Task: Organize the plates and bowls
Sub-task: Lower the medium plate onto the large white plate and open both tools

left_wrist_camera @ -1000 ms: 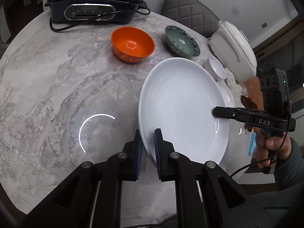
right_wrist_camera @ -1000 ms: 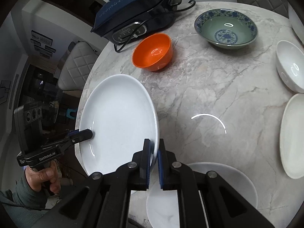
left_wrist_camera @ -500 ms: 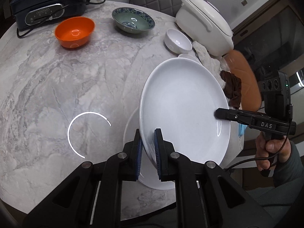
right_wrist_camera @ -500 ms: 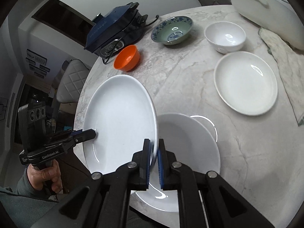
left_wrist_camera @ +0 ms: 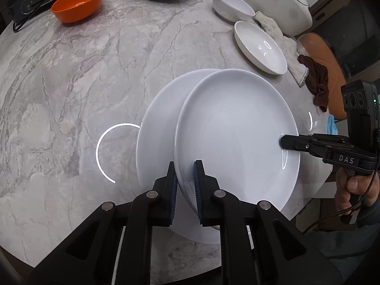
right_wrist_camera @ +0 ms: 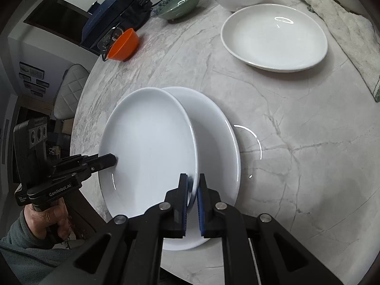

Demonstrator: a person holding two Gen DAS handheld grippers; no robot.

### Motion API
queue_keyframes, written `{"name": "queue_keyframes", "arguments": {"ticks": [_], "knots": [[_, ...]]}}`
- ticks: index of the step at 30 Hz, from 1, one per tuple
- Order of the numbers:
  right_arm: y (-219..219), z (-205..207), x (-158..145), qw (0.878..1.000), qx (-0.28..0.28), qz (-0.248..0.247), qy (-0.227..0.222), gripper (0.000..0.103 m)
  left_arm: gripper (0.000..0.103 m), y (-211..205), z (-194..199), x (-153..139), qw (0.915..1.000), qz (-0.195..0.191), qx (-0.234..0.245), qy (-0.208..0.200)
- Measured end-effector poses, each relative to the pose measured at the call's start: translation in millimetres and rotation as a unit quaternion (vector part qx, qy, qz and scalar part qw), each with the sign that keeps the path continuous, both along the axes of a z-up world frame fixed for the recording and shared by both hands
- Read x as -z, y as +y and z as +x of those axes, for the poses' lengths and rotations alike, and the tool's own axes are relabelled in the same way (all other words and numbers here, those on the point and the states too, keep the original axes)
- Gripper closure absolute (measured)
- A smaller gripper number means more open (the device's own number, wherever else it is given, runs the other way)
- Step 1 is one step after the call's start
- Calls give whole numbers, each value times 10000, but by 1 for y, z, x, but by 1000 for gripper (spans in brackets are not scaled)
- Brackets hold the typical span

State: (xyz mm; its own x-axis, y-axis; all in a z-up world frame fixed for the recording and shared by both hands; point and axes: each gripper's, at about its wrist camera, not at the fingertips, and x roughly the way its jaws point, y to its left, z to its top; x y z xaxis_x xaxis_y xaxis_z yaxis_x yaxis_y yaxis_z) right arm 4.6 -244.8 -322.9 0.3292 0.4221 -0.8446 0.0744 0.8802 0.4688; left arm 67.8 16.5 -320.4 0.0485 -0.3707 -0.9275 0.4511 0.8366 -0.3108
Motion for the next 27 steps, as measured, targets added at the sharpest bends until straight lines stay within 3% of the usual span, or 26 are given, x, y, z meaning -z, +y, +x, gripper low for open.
{"name": "queue_keyframes", "arguments": {"ticks": [10,22,25,27], "knots": [[-1,1,15,9998,-23,-184,92,94,90,-8,3,25,9996,246,34,120],[11,5,11,9976,-239,-651,-31,91,88,-9,7,21,9996,261,-48,69],[16,4,10,9962,-306,-812,-75,91,82,-7,6,18,9997,202,-96,61],[17,3,10,9956,-320,-877,-108,91,71,-6,4,16,9998,150,-89,43]]}}
